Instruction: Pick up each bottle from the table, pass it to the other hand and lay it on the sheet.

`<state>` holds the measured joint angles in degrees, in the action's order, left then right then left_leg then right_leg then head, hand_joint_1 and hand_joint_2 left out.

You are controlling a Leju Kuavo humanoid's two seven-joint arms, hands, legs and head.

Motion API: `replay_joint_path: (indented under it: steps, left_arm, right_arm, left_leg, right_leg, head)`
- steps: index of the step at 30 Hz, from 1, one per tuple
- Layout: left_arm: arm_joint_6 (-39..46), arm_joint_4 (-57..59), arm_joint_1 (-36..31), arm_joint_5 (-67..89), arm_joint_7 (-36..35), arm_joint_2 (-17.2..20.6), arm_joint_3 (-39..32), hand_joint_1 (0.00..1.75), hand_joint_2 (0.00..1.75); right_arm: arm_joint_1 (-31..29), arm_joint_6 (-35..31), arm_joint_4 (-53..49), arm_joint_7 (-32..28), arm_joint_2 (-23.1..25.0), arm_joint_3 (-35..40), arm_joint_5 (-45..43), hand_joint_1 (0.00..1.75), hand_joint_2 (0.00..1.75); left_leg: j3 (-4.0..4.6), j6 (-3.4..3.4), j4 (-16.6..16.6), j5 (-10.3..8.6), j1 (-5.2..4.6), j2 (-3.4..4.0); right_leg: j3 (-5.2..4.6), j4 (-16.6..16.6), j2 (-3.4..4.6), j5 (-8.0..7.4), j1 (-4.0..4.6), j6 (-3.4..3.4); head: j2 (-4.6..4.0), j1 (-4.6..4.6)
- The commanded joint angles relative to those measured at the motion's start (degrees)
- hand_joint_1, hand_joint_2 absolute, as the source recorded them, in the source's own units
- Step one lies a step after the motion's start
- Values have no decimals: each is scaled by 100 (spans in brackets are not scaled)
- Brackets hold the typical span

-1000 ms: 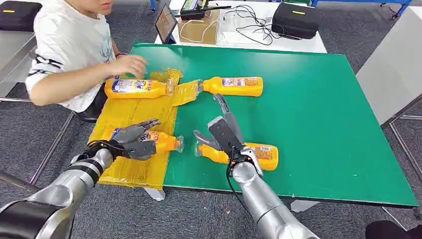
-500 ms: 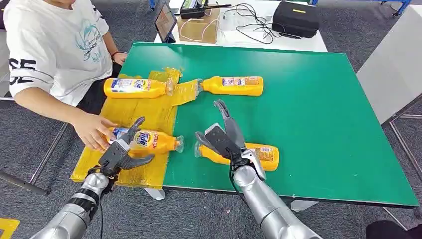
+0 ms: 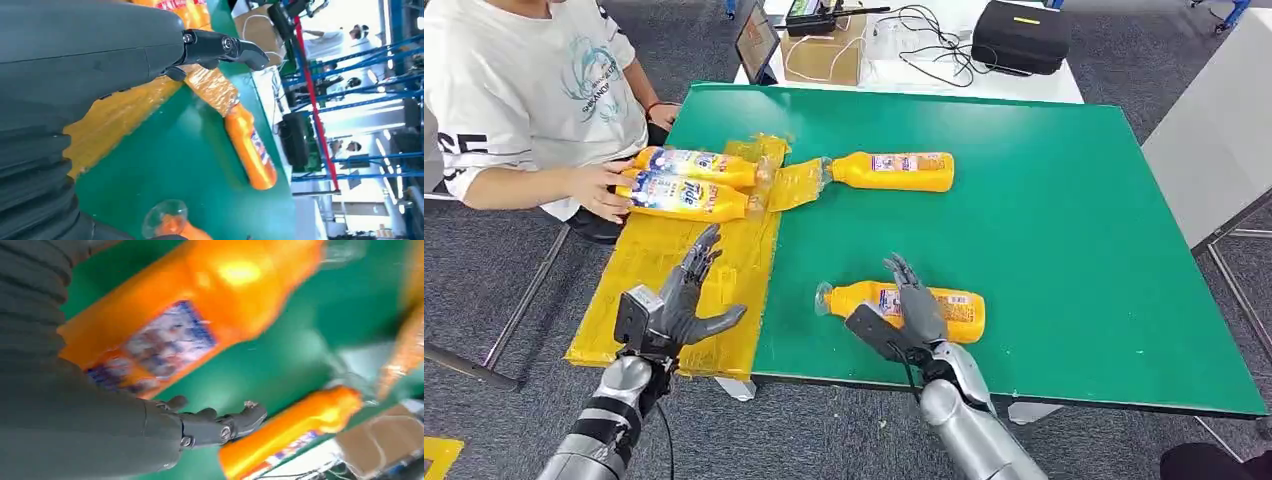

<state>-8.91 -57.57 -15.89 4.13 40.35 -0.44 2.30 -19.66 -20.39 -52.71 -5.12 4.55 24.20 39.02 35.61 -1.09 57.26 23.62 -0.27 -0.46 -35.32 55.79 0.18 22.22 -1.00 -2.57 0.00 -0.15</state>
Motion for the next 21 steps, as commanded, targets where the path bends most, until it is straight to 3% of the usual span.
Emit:
replay_joint_path:
  steps: [1,10,15,16,17,21]
  left_arm:
    - [-342,-7,-138,-43,-35,-444,-431,0,175]
    - [-755,-364,-33,-53,-35,-460,-433,0,175]
    - [-884,-641,33,-38,-35,-375,-345,0,175]
    - [-884,-641,33,-38,-35,-375,-345,0,175]
    - [-918,-586,-10,-47,-35,-380,-355,0,175]
    - [-741,-311,-134,99,-35,-362,-307,0,175]
  right_arm:
    - [86,278,-484,514,-669,-78,704,0,175]
    - [-371,1218,117,913,-929,268,1664,0,175]
    - [-1039,1779,1444,761,-763,569,1932,0,175]
    - [-1039,1779,1444,761,-763,569,1932,10,175]
    - [-1135,1846,1661,676,-722,560,1856,175,175]
    - [-1292,1993,2027,547,-725,689,1822,175,175]
  left_leg:
    - [-16,6,4,8,7,-21]
    - [-20,6,5,12,7,6]
    - [-14,4,-1,4,6,7]
    - [-22,7,3,9,8,15]
    - [-21,6,-1,6,8,12]
    - [-40,6,-4,3,8,4]
  right_leg:
    - [26,-1,-26,13,8,8]
    - [24,-1,0,8,9,8]
    - [18,-4,4,0,6,5]
    - [24,-2,10,3,10,9]
    - [24,-5,6,1,9,7]
    - [42,-8,-5,1,10,8]
  head:
    - [0,2]
    - [0,0]
    - [2,0]
    - [2,0]
    - [0,0]
    - [0,0]
